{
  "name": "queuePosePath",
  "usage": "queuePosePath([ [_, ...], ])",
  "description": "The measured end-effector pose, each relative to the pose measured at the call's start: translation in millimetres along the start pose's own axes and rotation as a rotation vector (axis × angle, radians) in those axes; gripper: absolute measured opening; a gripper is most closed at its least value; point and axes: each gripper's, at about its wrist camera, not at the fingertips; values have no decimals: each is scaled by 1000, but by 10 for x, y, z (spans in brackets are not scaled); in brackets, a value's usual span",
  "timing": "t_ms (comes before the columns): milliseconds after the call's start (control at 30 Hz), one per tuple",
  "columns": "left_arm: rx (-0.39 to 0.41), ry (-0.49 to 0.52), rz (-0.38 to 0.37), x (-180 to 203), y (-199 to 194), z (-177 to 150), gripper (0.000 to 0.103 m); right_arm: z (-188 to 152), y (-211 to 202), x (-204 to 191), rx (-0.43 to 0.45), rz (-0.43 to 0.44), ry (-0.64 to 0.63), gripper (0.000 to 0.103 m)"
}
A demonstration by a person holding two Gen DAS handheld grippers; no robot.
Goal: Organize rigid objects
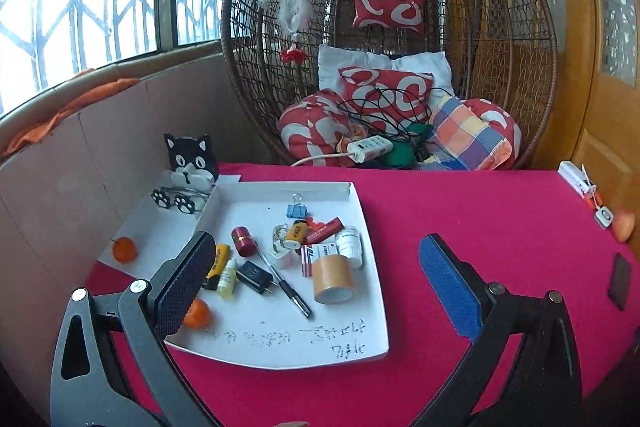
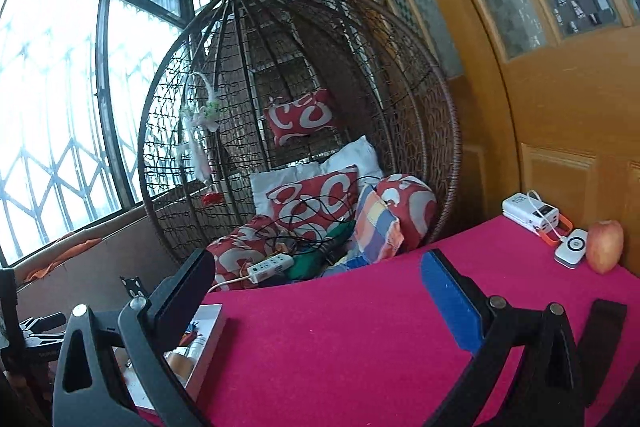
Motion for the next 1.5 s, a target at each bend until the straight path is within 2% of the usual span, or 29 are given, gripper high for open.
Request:
queuePosePath([
  [133, 0, -39, 25, -62, -54, -15, 103, 36, -109, 93, 21, -15, 19, 103],
  [367, -52, -80, 69, -92, -62, -57, 103, 14, -234, 68, 62, -11, -5, 103],
  [433, -71, -81, 94, -69, -36, -74, 103, -11, -229, 52, 58, -7, -17, 103],
  [700, -113, -80, 94, -38, -19, -160, 103, -76, -286, 100, 33, 9, -2, 103],
  [1300, -20, -103, 28, -199, -413, -275, 103, -92, -606, 19, 73, 12, -18, 103],
  [1500, -35, -141, -35, -347, -411, -280, 103, -108, -572, -36, 63, 15, -33, 103],
])
Point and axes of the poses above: each gripper's, at about its wrist camera, not at the fingertips, and y roughly the way its jaws point, x to its right, z to its top, and after that the axes turned 10 degrees about -x, right-handed
